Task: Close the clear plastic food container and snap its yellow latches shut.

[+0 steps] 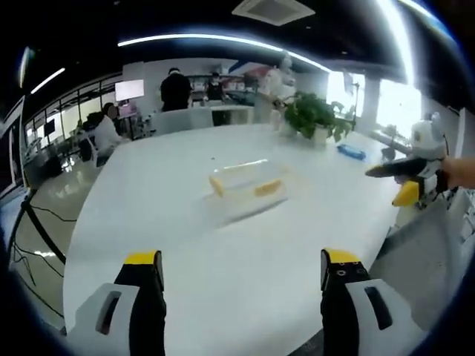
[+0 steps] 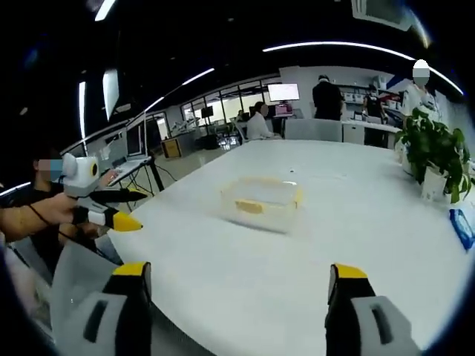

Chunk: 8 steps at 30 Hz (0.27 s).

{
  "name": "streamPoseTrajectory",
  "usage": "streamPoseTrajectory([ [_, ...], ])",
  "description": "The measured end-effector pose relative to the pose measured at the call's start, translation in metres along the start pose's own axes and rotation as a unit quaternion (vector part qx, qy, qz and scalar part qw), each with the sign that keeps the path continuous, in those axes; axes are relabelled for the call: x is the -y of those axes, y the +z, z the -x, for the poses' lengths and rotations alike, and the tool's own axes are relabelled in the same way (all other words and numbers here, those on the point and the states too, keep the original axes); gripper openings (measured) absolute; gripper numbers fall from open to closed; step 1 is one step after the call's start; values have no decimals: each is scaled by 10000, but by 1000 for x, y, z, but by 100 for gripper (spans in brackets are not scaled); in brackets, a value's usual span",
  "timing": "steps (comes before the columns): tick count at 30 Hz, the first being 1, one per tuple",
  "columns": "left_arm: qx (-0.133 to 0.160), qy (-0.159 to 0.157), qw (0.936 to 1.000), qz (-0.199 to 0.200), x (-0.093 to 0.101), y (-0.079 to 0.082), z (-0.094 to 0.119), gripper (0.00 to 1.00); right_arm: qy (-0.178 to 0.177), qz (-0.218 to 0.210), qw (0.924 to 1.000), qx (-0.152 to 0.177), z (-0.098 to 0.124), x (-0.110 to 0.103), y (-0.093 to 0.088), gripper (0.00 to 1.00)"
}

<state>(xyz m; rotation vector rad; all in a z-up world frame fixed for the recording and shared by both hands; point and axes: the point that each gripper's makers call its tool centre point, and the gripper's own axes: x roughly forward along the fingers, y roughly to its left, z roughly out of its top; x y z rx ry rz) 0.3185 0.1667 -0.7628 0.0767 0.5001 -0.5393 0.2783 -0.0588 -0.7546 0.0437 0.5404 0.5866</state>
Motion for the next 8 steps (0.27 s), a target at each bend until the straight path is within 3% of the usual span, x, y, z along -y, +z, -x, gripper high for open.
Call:
streamPoseTrajectory([
  [8, -95, -170, 9998, -81, 8, -7, 0, 84, 3, -201, 9998, 78, 4, -3, -4, 98],
])
